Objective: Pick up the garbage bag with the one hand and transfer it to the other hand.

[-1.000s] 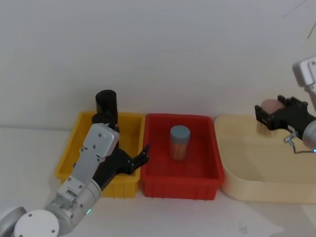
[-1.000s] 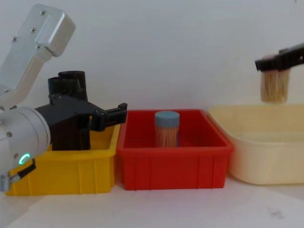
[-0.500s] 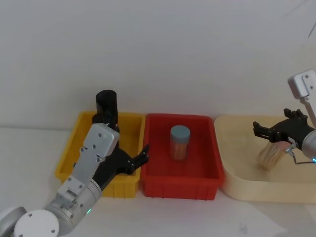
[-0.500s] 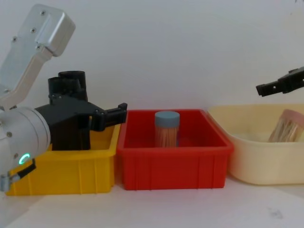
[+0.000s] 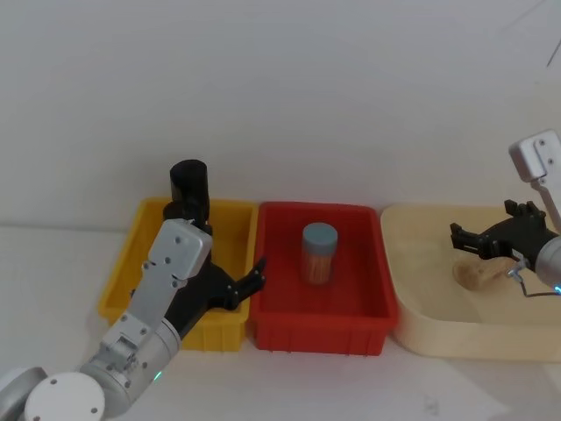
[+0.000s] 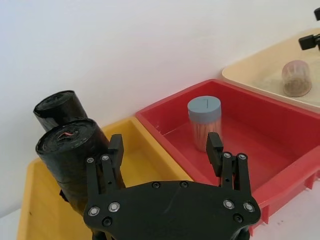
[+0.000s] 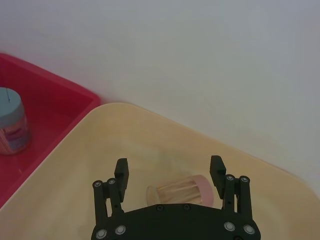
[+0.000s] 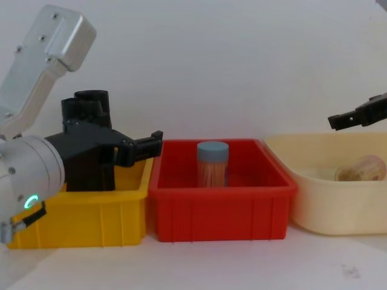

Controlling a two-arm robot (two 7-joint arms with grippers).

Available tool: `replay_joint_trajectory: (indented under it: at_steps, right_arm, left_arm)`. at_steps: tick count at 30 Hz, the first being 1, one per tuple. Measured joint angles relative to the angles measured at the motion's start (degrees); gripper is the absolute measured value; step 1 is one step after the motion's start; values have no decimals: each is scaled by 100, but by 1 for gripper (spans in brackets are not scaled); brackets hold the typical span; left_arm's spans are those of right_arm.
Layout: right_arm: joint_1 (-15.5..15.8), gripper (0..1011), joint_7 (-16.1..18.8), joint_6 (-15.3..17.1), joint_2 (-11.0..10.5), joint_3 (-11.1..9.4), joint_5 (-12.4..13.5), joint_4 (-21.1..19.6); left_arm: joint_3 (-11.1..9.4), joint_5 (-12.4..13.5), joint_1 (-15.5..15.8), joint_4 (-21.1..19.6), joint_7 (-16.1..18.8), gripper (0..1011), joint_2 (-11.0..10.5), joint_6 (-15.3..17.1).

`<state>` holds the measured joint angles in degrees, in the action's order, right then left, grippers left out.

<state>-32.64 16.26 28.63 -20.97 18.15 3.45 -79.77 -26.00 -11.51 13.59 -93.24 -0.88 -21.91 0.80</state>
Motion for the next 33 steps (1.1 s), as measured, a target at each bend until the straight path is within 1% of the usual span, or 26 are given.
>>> replay_joint_trajectory:
  at_steps: [4,8,11,14,17,18,20,25,29,33]
  right_arm:
    - [-2,1000,3,4,0,3,-4,15]
    - [-3,1000,4,7,0,5,-7,25]
    - [-4,1000,4,8,0,6,-9,30]
    - [-5,1000,5,10,0,8,-11,36]
    - [-5,1000,5,11,0,9,-13,38]
    - [-5,1000,4,12,0,9,-14,39]
    - [-5,1001,5,14,0,10,-15,40]
    - [-5,1000,5,16,0,10,-16,43]
    - [-5,1001,4,16,0,10,-16,46]
    - [-5,1001,4,16,0,9,-16,48]
  left_arm:
    - [6,-53,-4,-33,-116,1001,-29,21]
    - [22,-176,-32,-98,-293,1002,-86,93]
    - [49,-315,-86,-182,-454,1001,-141,186]
    - [115,-509,-221,-352,-613,1001,-221,324]
    - [149,-575,-295,-436,-653,1001,-254,373]
    - [184,-643,-370,-519,-683,1001,-282,428]
    - [233,-719,-464,-622,-697,1001,-310,498]
    - [363,-806,-656,-834,-649,1001,-351,628]
    - [469,-829,-782,-978,-533,1001,-366,723]
    - [617,-827,-897,-1142,-343,1001,-364,852]
